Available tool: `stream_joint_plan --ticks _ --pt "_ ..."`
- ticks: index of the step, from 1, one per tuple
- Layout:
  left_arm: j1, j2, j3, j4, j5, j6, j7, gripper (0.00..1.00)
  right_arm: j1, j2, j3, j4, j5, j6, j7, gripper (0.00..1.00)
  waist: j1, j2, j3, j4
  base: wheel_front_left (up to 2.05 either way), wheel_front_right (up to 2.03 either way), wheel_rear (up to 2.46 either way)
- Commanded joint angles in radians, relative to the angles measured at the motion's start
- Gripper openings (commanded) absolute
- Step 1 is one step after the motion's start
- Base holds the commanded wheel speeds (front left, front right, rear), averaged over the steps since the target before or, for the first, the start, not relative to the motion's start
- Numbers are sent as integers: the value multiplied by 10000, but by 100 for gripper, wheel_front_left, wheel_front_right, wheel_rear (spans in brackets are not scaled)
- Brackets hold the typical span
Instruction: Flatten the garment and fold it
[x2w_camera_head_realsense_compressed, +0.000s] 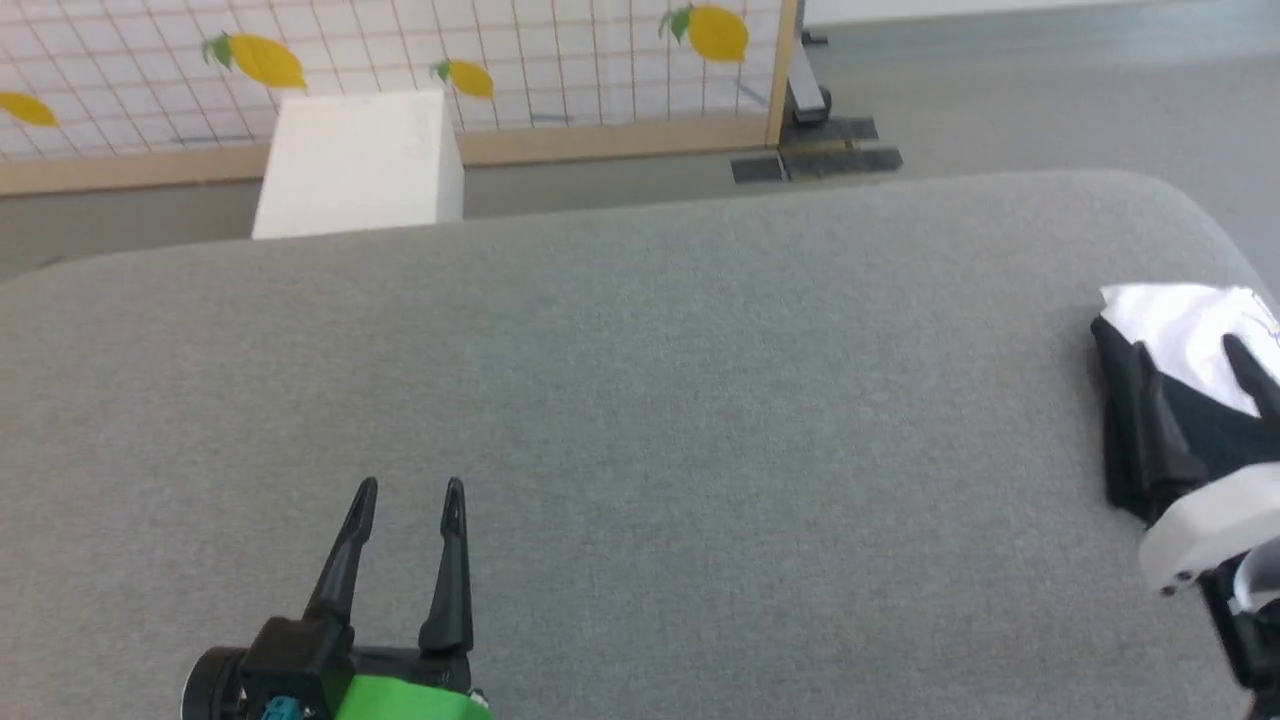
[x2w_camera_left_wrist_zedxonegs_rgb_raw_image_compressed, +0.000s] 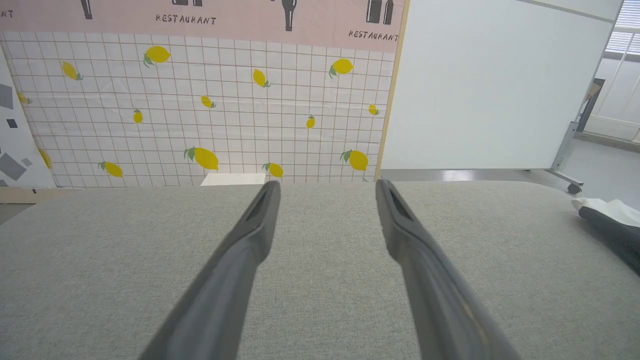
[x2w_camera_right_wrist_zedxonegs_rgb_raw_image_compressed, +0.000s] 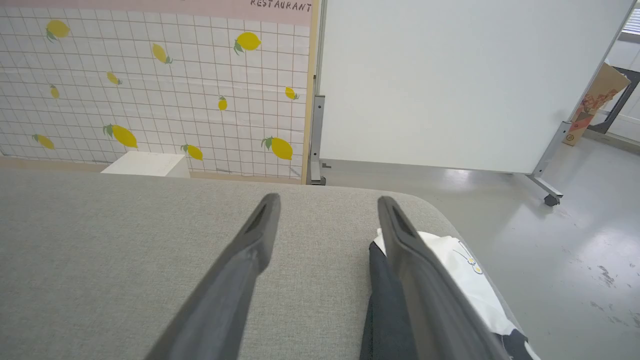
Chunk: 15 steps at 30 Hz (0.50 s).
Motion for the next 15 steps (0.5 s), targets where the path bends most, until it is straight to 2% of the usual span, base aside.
stream_joint_plan --ticks 1,9,15 --pt "184 -7 54 52 -126 70 -37 100 274 239 66 -196 -179 -17 -228 100 1 0 -569 381 0 0 0" --pt "423 47 -12 527 31 168 -104 100 1467 1350 409 -665 -1158 -17 -1311 100 1 0 -714 655 0 0 0" --pt "363 35 -154 960 32 56 -145 100 2067 1665 618 -434 -1862 -17 -1876 100 1 0 -669 860 0 0 0"
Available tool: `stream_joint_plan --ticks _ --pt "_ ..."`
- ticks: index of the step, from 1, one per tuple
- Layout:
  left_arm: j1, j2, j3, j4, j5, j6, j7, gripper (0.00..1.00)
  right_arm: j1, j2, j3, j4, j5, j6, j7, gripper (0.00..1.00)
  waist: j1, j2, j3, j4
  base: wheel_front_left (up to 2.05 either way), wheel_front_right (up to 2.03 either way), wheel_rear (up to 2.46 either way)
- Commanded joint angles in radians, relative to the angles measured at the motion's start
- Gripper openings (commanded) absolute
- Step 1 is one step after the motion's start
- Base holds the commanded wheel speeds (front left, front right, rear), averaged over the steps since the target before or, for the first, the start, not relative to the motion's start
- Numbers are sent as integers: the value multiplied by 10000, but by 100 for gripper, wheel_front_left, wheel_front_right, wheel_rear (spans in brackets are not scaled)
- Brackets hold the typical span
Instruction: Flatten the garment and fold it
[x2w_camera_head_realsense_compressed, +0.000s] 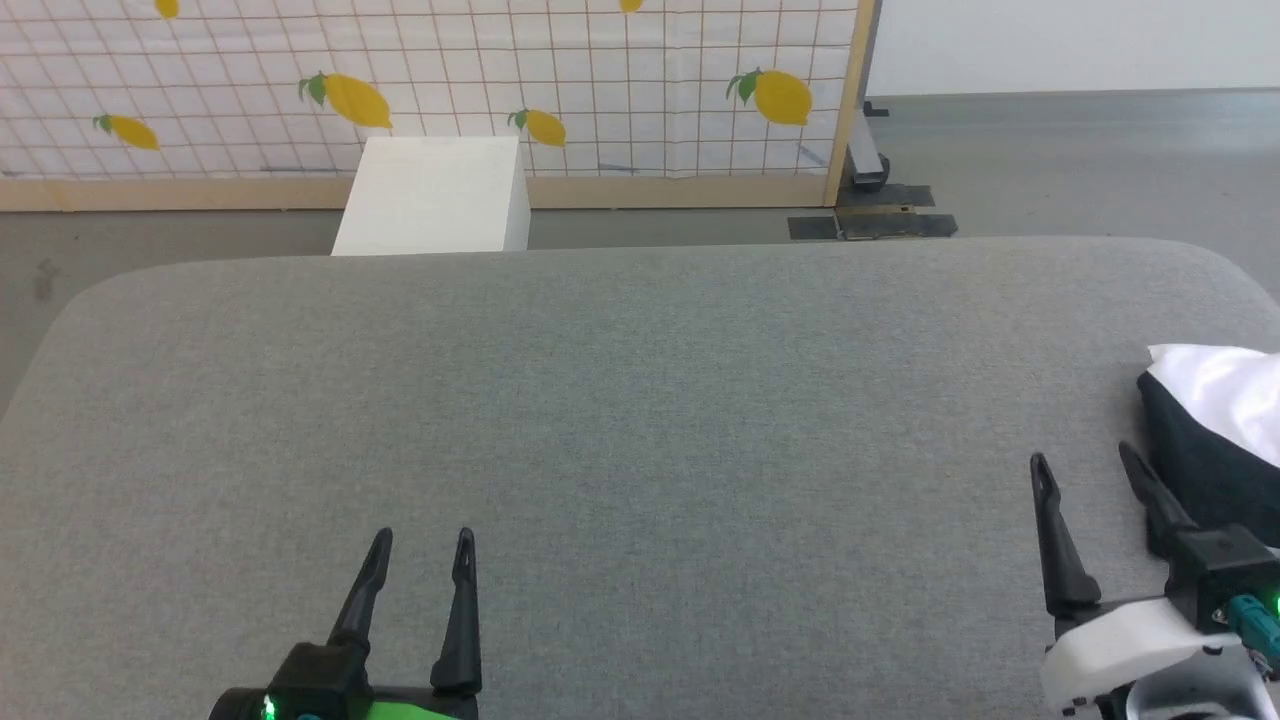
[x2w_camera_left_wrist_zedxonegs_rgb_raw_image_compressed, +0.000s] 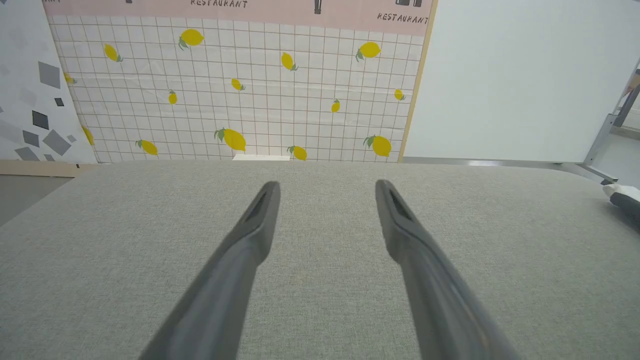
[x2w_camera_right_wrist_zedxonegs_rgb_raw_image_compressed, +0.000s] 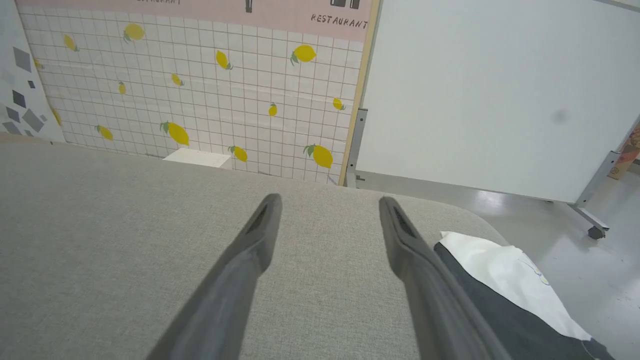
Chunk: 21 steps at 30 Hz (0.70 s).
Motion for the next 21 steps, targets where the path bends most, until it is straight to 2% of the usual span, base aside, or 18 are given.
stream_joint_plan --ticks 1,9,21 --pt "58 6 -44 107 115 -33 -76 100 194 40 -51 114 -91 -17 -175 100 1 0 -8 76 0 0 0" --pt "99 -73 -82 377 116 -65 -111 100 342 59 -372 634 626 -17 -717 100 1 0 -20 68 0 0 0" --pt "88 -95 -9 437 137 -164 -118 100 244 61 -348 967 792 -17 -794 100 1 0 -38 18 0 0 0"
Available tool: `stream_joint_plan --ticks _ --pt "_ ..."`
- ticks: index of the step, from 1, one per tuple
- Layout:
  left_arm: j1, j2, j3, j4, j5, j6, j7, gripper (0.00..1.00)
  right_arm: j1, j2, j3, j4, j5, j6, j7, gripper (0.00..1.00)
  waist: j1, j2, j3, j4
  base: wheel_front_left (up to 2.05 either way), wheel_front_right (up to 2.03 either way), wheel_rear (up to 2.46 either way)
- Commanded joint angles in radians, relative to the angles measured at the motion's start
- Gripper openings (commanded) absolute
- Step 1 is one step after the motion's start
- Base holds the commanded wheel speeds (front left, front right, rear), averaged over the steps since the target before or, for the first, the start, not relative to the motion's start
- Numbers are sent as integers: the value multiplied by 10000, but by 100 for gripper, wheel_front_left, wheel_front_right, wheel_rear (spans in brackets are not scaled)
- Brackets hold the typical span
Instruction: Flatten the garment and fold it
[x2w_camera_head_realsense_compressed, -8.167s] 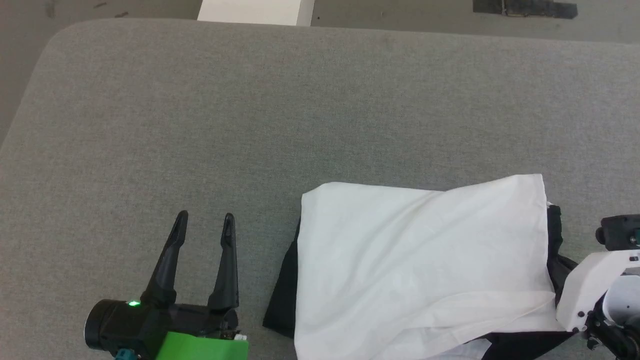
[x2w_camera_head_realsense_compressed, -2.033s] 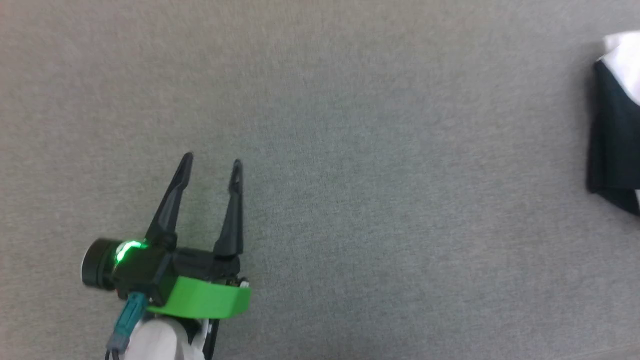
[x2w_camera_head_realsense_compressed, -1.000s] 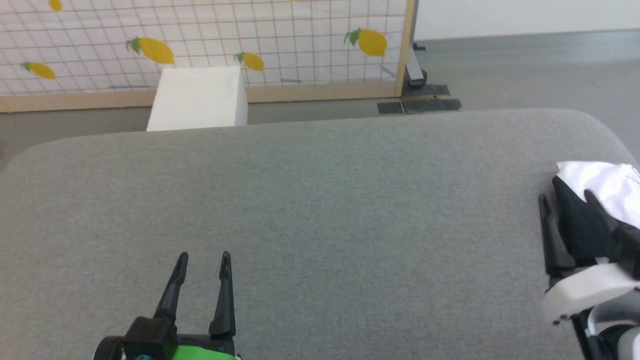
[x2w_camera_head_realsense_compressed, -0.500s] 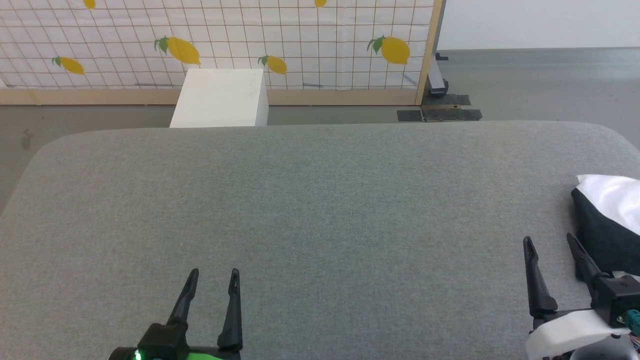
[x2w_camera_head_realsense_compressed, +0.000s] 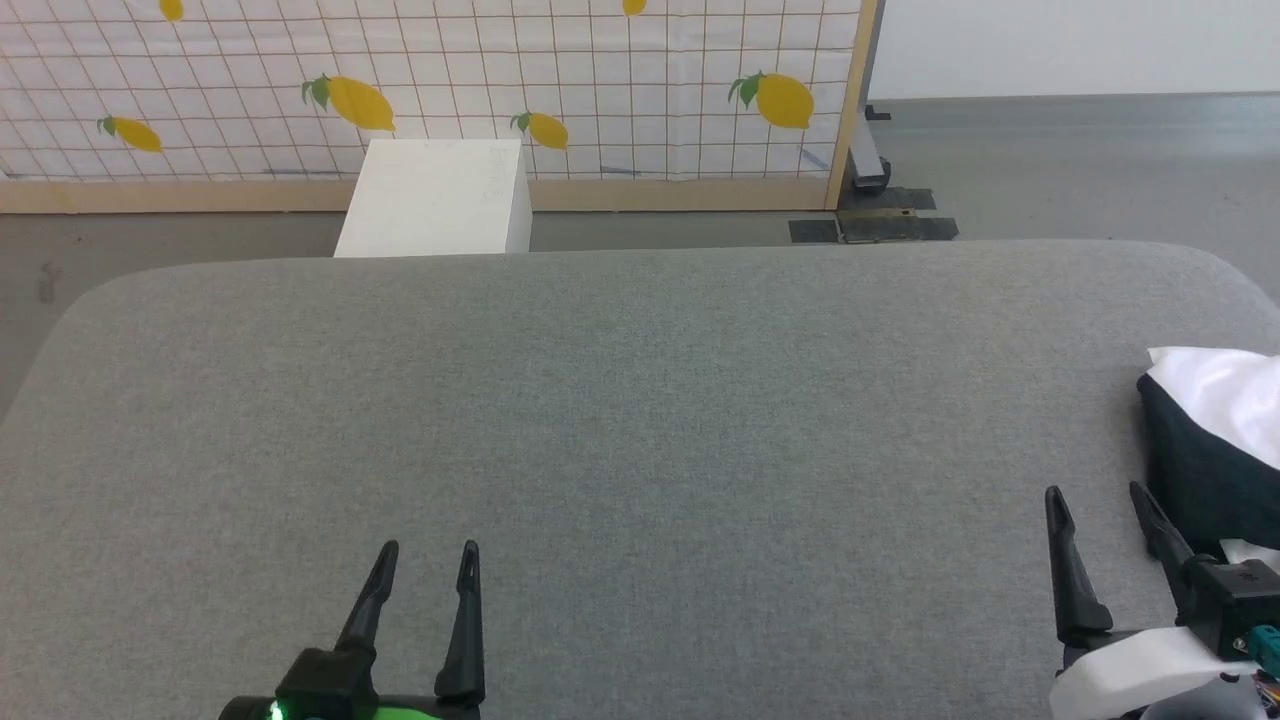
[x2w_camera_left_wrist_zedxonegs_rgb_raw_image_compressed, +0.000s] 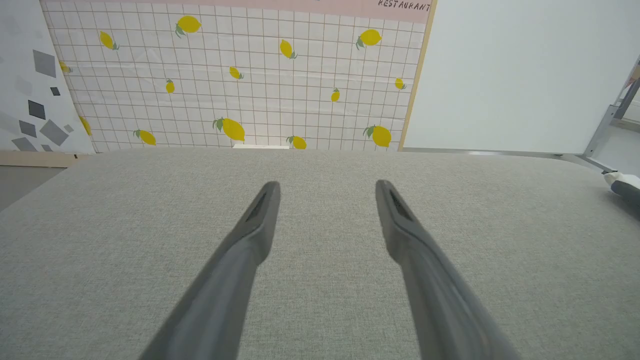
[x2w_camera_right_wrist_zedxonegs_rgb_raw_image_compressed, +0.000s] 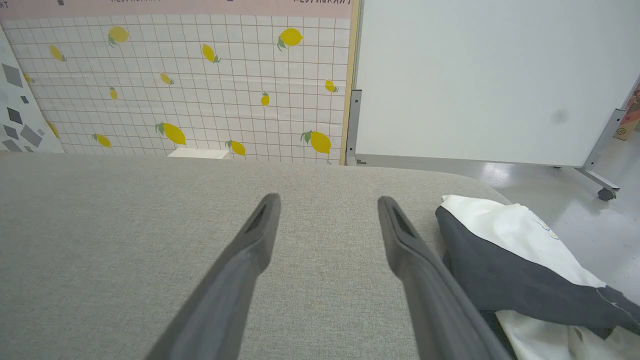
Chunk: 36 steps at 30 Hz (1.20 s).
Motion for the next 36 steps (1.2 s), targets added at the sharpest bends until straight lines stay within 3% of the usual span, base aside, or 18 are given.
stream_joint_plan --ticks 1,2,36 --pt "90 -59 14 16 133 -78 -76 100 -36 15 3 33 75 -17 -84 100 1 0 -8 -12 0 0 0" --pt "0 -2 11 0 1 -41 3 0 -2 0 3 27 32 0 2 0 1 0 -8 -14 0 0 0" --pt "-430 -163 454 96 459 -158 631 0 -302 4 343 147 -34 -4 178 0 1 0 36 -84 0 0 0"
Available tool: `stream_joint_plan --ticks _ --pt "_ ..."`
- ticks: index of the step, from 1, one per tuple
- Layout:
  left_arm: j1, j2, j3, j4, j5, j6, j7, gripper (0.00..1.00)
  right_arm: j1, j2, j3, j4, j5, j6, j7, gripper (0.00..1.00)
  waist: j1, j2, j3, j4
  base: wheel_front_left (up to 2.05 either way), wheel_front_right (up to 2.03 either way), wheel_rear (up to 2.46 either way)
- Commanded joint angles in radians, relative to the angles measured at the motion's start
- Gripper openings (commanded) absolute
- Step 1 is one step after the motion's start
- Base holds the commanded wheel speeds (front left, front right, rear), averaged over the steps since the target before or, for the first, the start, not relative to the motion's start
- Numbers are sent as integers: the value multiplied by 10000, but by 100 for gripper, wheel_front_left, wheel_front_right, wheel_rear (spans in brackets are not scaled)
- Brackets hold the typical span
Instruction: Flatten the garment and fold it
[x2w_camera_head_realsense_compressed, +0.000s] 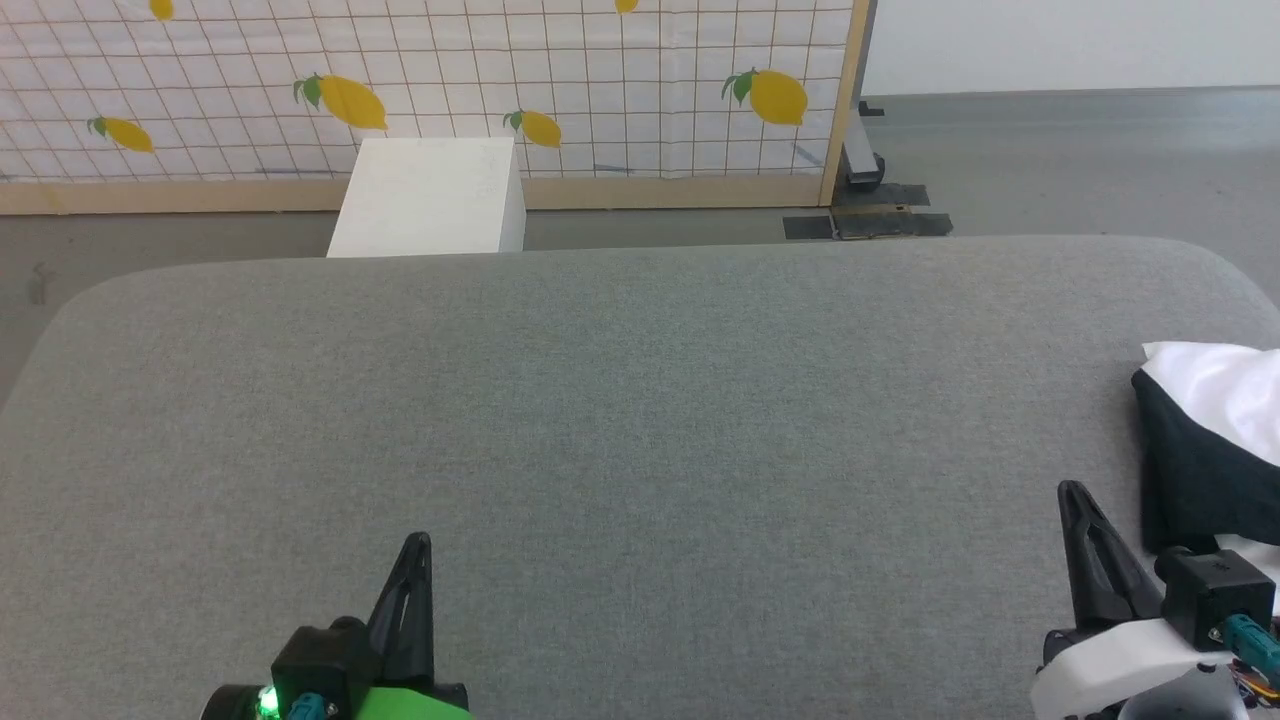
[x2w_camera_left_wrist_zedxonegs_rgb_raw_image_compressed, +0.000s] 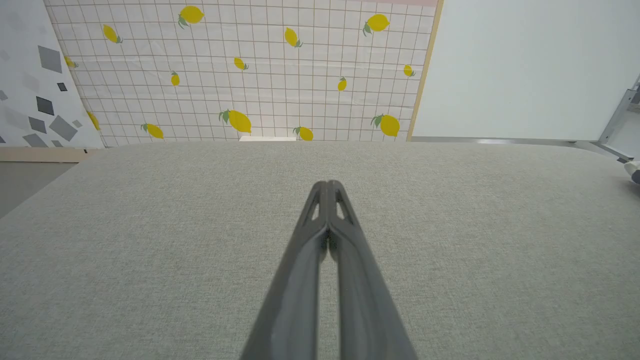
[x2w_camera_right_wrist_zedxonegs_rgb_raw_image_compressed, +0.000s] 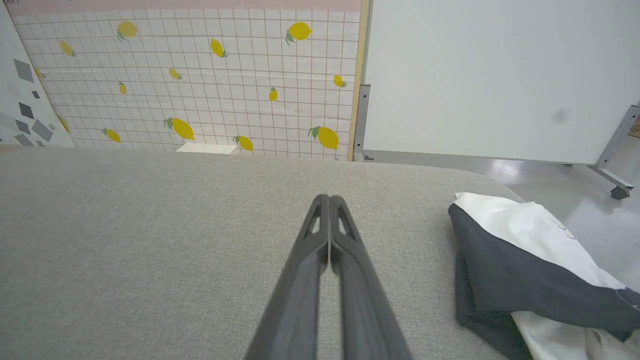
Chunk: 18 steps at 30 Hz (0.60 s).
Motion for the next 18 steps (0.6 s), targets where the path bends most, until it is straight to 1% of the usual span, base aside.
stream_joint_plan --ticks 1,18 --pt "-266 -29 60 34 118 -66 61 0 -182 4 43 38 -61 -6 32 0 1 0 2 -3 0 0 0" --pt "-504 -121 308 89 377 -131 400 0 -349 6 232 104 -97 -8 119 0 1 0 26 -40 0 0 0"
